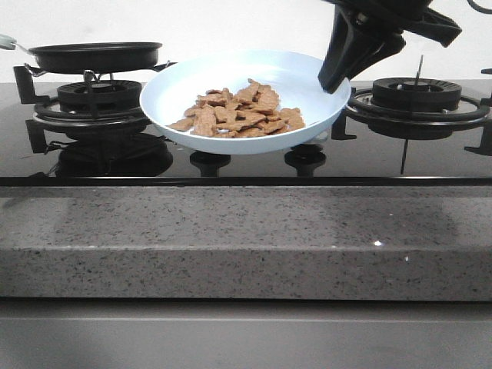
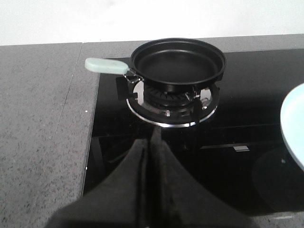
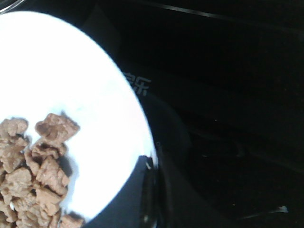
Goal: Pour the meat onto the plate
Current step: 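Release the pan handle and withdraw the left gripper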
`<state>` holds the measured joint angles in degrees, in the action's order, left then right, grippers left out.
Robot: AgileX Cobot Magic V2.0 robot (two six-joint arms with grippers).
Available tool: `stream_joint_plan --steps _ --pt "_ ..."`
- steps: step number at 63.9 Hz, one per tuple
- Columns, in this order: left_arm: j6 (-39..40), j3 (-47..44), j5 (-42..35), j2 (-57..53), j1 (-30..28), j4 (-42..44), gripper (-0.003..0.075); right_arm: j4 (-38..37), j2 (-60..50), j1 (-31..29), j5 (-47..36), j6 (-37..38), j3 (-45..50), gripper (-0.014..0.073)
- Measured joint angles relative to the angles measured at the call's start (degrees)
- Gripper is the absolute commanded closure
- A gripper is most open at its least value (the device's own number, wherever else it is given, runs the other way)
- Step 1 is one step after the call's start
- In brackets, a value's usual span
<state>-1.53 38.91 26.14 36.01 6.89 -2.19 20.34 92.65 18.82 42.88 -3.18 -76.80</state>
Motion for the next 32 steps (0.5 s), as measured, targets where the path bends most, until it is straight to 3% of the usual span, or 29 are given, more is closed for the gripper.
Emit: stream_joint_plan --steps 32 --pt "0.1 -2.0 -0.1 -3.6 0.0 0.0 0.0741 0.0 0.0 0.0 0.0 0.0 0.0 0.0664"
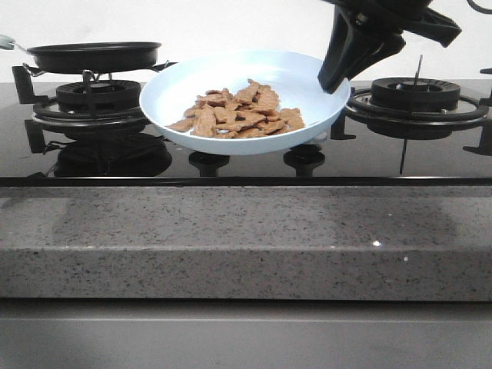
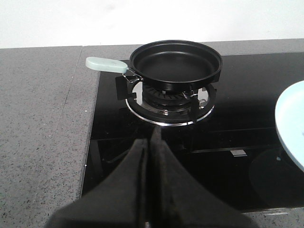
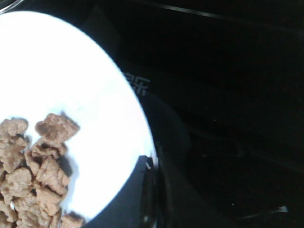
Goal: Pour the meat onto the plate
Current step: 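Release the pan handle and withdraw the left gripper, then lower the meat-filled plate back between the knobs with the right gripper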
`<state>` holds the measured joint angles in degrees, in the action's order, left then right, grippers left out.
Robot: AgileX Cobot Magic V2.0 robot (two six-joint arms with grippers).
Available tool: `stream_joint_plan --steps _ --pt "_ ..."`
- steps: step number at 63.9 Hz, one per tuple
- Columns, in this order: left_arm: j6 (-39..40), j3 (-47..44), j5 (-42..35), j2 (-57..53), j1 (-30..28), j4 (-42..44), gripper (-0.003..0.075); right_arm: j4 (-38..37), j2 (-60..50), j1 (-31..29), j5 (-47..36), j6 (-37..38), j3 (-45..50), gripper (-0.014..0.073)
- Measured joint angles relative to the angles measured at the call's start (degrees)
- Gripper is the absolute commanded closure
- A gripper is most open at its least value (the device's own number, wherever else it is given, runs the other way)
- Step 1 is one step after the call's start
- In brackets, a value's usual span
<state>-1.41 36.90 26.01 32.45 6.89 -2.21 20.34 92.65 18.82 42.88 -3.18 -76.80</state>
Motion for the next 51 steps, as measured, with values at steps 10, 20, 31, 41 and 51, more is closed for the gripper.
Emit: stream_joint_plan --steps 10,20,31,41,51 --pt "0.0 0.0 0.0 0.0 0.0 0.0 0.0741 0.0 0.0 0.0 0.0 0.0 0.0 0.0664" --pt "0.1 0.0 0.0 0.0 0.0 0.0 0.0741 0.0 0.0 0.0 0.0 0.0 0.0 0.0664" --pt "0.1 0.0 0.0 0.0 0.0 0.0 0.0741 0.2 0.0 0.0 0.0 0.0 0.0 0.0664" --pt "0.1 0.0 0.0 0.0 0.0 -0.1 0.0741 0.9 0.0 -0.1 -0.1 0.0 -1.3 0.0663" --pt "0.1 0.0 0.0 0.0 0.0 -0.1 0.0741 1.2 1.2 -1.3 0.6 0.0 -7.0 0.0663"
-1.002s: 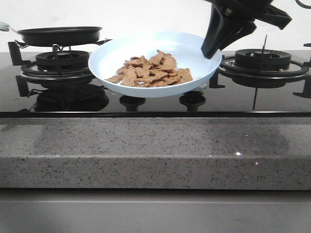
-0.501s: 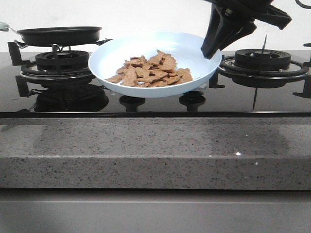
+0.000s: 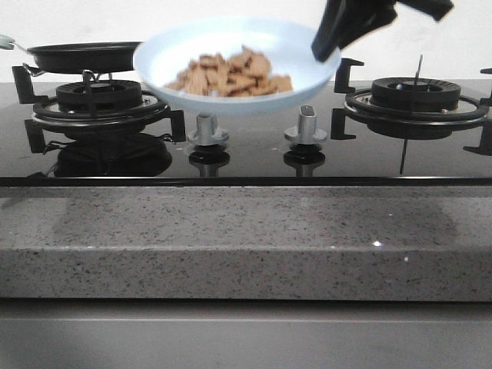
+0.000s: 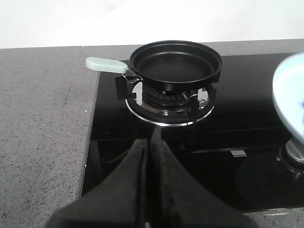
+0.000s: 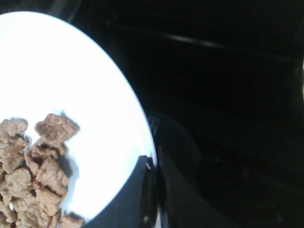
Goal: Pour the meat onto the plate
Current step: 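Lower the meat-filled plate back between the knobs with the right gripper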
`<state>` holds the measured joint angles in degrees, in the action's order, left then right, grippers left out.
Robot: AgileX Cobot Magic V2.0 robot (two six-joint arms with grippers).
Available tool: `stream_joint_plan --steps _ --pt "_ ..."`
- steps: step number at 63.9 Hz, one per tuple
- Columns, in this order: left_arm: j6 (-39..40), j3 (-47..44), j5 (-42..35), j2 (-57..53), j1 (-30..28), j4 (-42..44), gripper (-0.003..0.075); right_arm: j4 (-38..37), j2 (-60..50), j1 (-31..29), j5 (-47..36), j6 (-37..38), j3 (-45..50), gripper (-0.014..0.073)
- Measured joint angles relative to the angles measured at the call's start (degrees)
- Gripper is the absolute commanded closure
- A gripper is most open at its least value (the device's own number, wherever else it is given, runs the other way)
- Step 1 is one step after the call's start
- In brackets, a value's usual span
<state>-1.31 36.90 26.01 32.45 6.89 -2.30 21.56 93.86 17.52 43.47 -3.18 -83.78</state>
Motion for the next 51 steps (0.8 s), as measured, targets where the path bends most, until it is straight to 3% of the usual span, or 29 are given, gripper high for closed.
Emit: stream_joint_plan --steps 29,51 --pt "0.0 0.0 -0.1 0.0 0.0 -0.7 0.0741 1.5 18.3 -4.9 8.1 0.0 -23.7 0.0663" --pt "0.0 0.0 -0.1 0.0 0.0 -0.8 0.0741 1.2 24.4 -4.9 9.9 0.0 -25.7 0.0659"
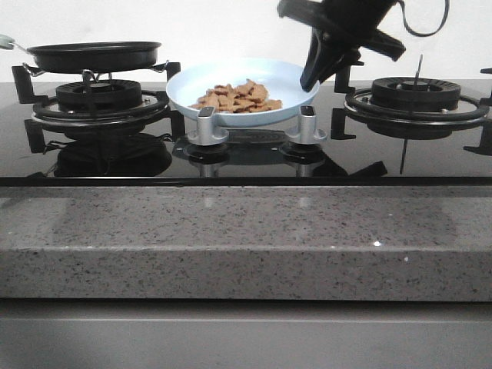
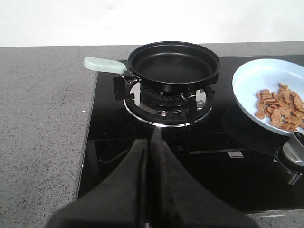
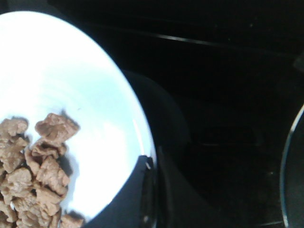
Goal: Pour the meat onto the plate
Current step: 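Lower the meat-filled plate back between the knobs with the right gripper, then open the right gripper and lift it away from the plate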
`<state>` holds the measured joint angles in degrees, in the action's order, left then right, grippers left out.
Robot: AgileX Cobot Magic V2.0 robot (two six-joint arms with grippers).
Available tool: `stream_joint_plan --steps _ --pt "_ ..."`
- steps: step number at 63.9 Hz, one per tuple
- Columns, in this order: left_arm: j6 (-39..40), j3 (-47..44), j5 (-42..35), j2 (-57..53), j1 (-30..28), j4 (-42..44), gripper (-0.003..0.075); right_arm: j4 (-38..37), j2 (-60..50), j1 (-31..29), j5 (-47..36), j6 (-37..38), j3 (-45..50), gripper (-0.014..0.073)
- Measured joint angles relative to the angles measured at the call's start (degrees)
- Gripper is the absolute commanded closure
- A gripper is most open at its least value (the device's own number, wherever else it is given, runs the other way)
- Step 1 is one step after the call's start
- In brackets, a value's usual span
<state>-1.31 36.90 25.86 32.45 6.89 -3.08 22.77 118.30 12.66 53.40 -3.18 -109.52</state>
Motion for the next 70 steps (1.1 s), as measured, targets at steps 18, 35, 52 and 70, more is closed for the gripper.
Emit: stream_joint_plan --steps 18,35,52,70 --pt "0.0 0.0 -0.1 0.0 0.0 0.0 0.0741 -4.5 0.0 0.0 2.1 0.6 -0.1 0.0652" --pt "0.0 0.0 -0.1 0.0 0.0 0.0 0.0741 -5.9 0.0 0.0 3.5 1.4 -0.3 0.0652" --pt "0.0 0.0 -0.1 0.0 0.0 0.0 0.0741 -7.4 0.0 -0.3 4.0 3.9 -0.3 0.0522" --pt "0.0 0.0 -0.2 0.0 0.0 0.0 0.0741 -9.0 0.0 -0.4 5.3 3.9 -0.3 0.0341"
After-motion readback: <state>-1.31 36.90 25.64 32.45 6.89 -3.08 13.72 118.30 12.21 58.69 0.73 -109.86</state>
